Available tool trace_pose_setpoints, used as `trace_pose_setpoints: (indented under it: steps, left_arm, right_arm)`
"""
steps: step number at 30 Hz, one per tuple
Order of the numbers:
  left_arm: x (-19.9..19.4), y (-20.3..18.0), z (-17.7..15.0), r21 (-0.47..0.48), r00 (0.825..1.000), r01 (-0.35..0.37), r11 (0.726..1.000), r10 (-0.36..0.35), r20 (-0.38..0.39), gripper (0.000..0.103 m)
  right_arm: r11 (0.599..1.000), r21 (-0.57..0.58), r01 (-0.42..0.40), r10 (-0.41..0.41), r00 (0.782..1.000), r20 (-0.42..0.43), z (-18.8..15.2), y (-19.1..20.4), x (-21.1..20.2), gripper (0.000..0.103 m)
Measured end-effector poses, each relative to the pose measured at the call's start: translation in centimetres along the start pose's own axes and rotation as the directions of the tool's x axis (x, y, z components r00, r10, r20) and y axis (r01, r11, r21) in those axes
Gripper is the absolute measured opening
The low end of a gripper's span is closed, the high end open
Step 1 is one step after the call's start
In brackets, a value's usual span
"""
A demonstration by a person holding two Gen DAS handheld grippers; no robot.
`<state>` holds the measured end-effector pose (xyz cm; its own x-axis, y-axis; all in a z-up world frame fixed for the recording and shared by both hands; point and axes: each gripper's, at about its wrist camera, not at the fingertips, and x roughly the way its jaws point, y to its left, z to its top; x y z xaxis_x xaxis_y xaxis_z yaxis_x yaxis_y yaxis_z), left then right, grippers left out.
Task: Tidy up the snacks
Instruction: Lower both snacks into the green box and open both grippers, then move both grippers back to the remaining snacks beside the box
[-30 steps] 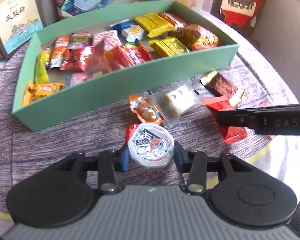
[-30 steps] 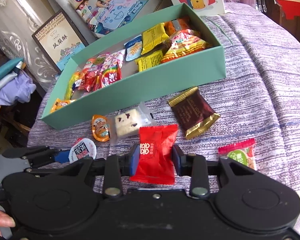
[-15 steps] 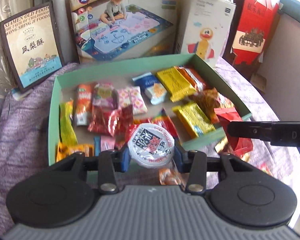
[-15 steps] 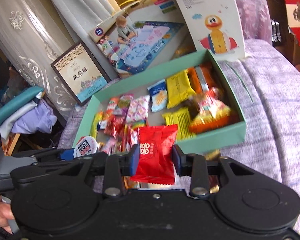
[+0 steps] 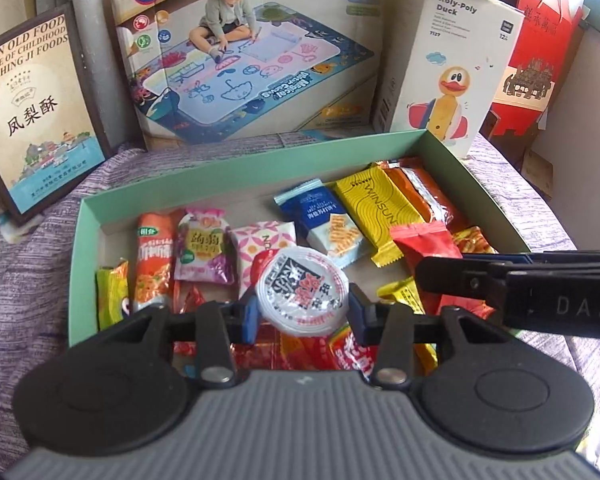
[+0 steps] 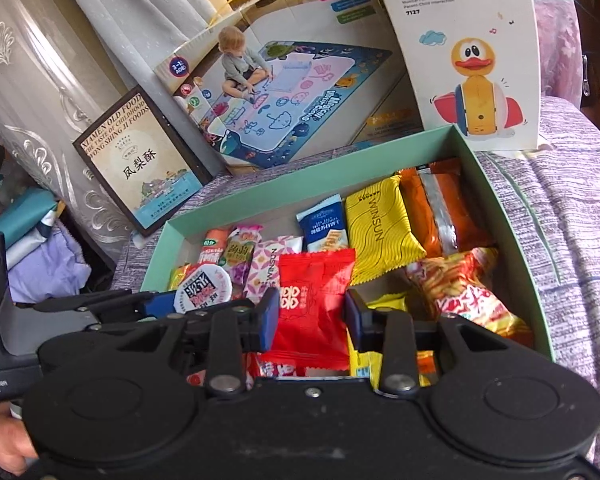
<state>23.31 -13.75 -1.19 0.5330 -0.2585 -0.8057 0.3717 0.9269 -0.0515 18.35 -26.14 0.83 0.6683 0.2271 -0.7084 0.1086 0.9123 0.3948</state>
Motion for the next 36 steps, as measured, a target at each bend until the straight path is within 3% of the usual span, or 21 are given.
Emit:
trace_pose_setpoints:
  steps: [1,2,3,4,5,6,15,36]
  left_arm:
    - [0.2,0.0,0.1,-0.004,1.0,-0.008,1.0,0.008,0.0,0.046]
    - [0.3,0.0,0.1,-0.009,1.0,-0.023,1.0,0.023,0.0,0.06]
    - [0.5,0.0,0.1,-0.017,0.999,-0.042,0.999,0.042,0.0,0.083]
    - [0.5,0.2,0.1,-0.026,0.998,-0.063,0.998,0.064,0.007,0.092]
    - [0.4,0.2,0.0,-0.029,0.996,-0.083,0.996,0.084,0.015,0.101]
    - [0.3,0.2,-0.1,-0.029,0.995,-0.094,0.995,0.095,0.019,0.102]
    - [-1.0,-0.3,-1.7,-0.034,0.996,-0.084,0.996,0.084,-0.001,0.103]
    - [-7.9,-2.4,-5.8,-0.018,0.998,-0.043,0.999,0.044,0.04,0.103]
  right_arm:
    - [1.0,0.011,-0.003,0.003,1.0,0.002,0.1,0.0,0.2,0.037]
    - [1.0,0.027,-0.009,0.009,1.0,0.007,0.3,-0.1,0.3,0.04]
    - [0.999,0.041,-0.013,0.012,1.0,0.01,0.4,-0.2,0.4,0.059]
    - [0.999,0.05,-0.004,0.003,1.0,0.024,0.3,-0.3,0.2,0.083]
    - [0.999,0.045,0.007,-0.009,0.999,0.043,0.3,-0.2,-0.1,0.092]
    - [0.999,0.037,0.016,-0.018,0.998,0.057,0.2,-0.1,-0.3,0.099]
    - [0.999,0.034,0.037,-0.039,0.997,0.068,-0.8,0.0,-2.0,0.103]
    - [0.999,0.029,0.043,-0.046,0.994,0.101,-4.9,0.0,-10.0,0.103]
